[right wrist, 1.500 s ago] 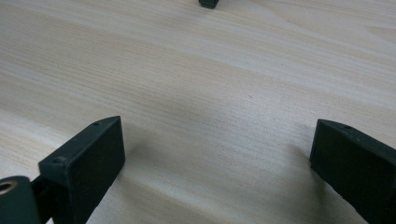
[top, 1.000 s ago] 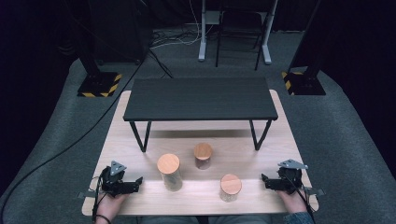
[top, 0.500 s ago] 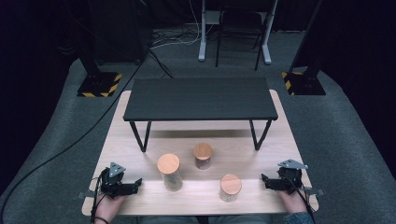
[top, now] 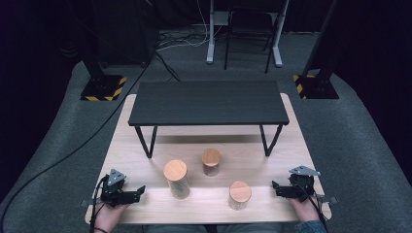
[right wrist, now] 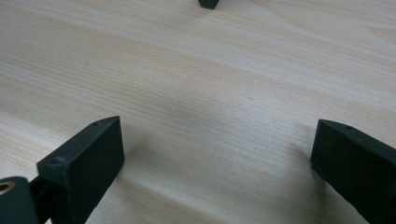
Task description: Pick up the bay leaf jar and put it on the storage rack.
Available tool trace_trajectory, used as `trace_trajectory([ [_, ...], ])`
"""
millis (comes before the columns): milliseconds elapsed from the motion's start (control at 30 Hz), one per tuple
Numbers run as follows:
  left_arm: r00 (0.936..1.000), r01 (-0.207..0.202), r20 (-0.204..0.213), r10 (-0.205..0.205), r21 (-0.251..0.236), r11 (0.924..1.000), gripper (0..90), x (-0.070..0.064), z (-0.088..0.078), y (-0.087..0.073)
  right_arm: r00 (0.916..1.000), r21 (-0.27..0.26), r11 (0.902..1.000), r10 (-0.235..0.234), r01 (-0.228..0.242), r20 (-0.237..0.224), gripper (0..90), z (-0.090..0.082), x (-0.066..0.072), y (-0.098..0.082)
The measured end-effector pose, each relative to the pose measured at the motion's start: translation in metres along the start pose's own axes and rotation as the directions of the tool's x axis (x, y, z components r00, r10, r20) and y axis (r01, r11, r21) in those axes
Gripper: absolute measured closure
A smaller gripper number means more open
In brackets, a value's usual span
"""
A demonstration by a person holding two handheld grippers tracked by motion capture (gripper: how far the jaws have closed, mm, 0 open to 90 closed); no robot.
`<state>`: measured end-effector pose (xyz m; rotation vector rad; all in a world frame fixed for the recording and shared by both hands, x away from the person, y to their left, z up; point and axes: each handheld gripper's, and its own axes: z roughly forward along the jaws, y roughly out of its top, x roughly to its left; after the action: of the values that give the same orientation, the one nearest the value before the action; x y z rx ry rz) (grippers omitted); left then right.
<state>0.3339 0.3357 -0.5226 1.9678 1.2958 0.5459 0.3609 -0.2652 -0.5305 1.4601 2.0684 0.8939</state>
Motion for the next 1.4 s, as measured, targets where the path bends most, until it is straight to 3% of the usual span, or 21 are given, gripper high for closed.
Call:
trace_trajectory([
  [333,0.9995,0.029,0.016,-0.028,-0.069,0.9972,5.6,0.006,-0.020,0.004,1.0000,0.000,1.0000,0.000,0.000,0.000,1.8,0.000,0.000,0.000],
  [533,0.9997,0.002,0.025,0.000,-0.087,0.9962,5.9,0.004,-0.033,0.010,1.0000,0.000,1.0000,0.000,0.000,0.000,1.8,0.000,0.000,0.000],
  [1400,0.9988,-0.025,0.038,0.031,-0.150,0.9884,6.0,-0.012,-0.070,0.030,1.0000,0.000,1.0000,0.000,0.000,0.001,1.8,0.000,0.000,0.000],
])
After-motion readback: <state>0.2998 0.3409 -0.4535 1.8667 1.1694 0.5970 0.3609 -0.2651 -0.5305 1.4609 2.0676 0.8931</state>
